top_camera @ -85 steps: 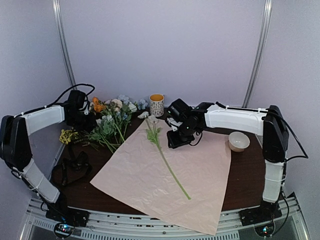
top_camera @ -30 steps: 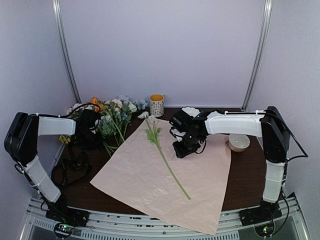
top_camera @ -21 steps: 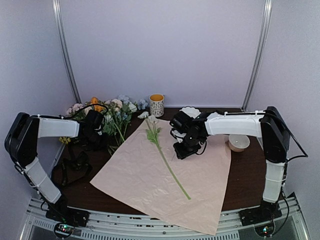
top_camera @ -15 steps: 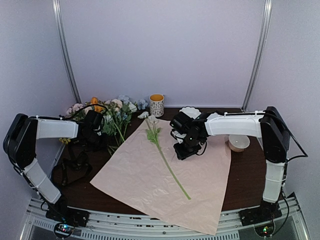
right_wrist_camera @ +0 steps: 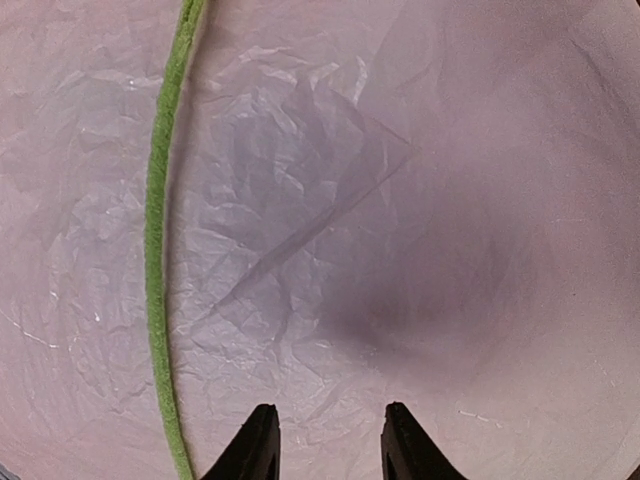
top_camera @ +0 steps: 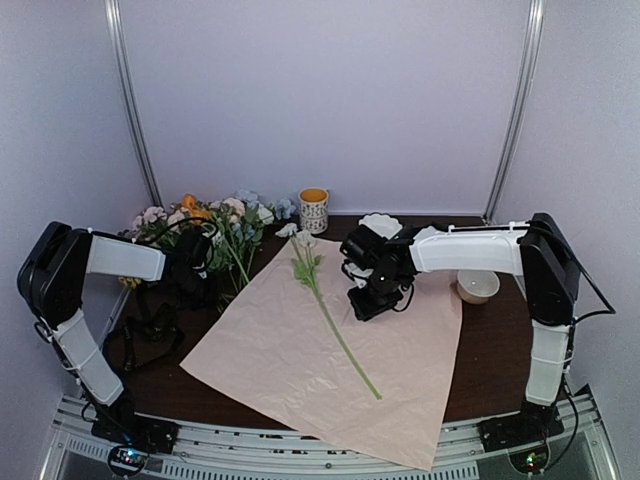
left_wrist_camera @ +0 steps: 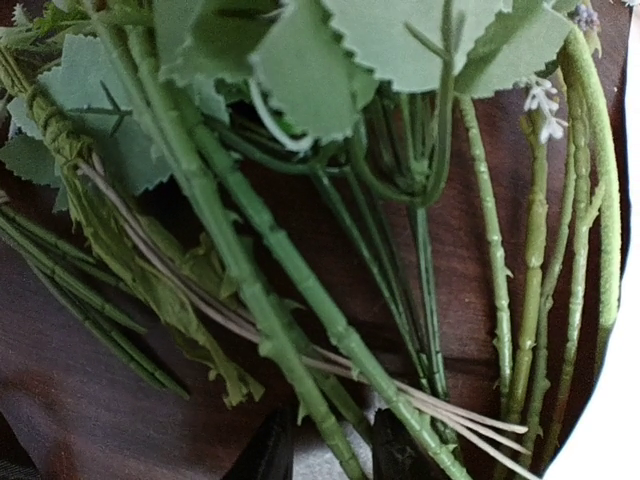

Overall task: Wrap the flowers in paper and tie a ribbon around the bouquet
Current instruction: Pick up the fake flower from the center of the board.

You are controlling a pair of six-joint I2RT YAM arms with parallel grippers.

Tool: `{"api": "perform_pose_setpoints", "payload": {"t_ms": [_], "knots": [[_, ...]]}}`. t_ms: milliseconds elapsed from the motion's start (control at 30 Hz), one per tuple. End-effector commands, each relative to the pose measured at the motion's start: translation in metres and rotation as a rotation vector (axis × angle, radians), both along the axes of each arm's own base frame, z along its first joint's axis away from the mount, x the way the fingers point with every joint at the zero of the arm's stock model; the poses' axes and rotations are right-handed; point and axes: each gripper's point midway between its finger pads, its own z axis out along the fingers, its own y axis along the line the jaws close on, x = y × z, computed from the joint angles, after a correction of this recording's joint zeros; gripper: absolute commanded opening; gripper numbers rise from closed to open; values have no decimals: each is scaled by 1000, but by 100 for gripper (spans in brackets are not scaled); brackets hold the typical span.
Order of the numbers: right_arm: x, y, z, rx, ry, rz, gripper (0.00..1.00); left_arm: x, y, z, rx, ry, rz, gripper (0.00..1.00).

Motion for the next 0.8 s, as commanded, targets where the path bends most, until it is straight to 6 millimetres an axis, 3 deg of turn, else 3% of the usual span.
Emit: {"api": "perform_pose_setpoints", "payload": {"t_ms": [0,100,167,333,633,767], "knots": [[1,-6,7,-3,-22,-12,36,-1,4,-2,19,-6,7,23],[1,-6,8,-1,-29,-14,36,-6,8,2,24,-12,19,5],[1,-6,9,2,-27,-15,36,-9,11,9,23,-27,28,0],[2,-5,13,5,-33,-13,36,-16,21,49,33,-105,57,0],[6,-2,23,14,-48,-7,35,-36,67,133,165,-298,140,0],[7,-1,29,19,-55,-3,36,-33,64,173,163,-442,70,0]]}}
